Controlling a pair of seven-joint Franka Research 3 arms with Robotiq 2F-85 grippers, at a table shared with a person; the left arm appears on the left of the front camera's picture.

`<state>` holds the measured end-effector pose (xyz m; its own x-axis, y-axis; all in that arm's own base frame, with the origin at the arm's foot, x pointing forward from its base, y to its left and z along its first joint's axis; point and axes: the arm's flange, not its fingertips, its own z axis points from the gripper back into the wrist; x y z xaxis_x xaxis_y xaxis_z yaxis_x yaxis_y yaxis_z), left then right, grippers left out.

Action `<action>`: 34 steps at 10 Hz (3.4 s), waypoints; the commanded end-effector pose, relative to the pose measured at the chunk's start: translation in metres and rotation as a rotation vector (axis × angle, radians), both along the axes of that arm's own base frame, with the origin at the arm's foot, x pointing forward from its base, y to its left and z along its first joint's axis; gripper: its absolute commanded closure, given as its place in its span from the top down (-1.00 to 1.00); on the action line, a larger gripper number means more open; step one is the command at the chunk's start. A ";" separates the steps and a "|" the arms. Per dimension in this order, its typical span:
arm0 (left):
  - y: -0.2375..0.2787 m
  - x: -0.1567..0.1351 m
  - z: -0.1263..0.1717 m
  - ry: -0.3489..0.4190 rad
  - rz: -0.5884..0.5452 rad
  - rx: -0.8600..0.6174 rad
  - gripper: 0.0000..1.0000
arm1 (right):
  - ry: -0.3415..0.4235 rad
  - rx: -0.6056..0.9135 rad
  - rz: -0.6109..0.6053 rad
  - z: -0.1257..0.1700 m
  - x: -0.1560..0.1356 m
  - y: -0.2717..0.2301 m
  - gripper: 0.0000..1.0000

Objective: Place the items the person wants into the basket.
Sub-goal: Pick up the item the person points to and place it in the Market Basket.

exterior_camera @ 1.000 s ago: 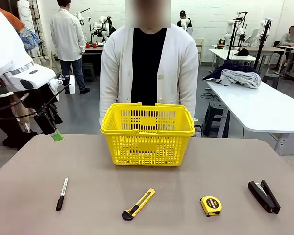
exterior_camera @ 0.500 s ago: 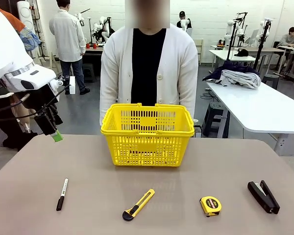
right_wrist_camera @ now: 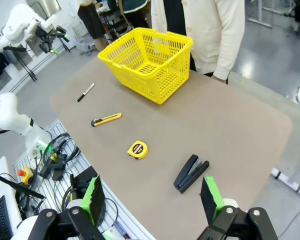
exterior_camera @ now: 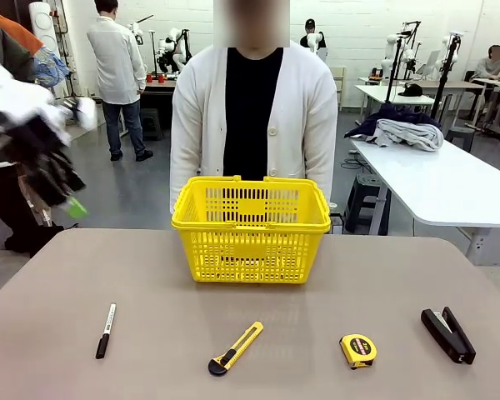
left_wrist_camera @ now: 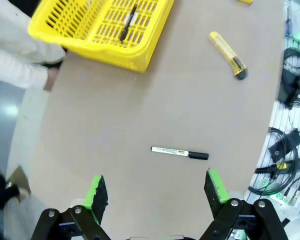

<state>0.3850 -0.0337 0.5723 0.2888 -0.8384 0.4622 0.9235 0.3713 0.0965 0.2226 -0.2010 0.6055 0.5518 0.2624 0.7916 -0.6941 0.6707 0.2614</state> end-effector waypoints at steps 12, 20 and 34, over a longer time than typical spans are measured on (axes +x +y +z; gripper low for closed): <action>0.194 -0.086 0.010 -0.065 0.094 -0.354 1.00 | -0.017 0.010 0.017 0.002 0.001 -0.001 1.00; 0.194 -0.086 0.010 -0.065 0.094 -0.354 1.00 | -0.017 0.010 0.017 0.002 0.001 -0.001 1.00; 0.045 -0.054 0.045 0.293 0.502 0.188 1.00 | -0.017 0.010 0.017 0.002 0.001 -0.001 1.00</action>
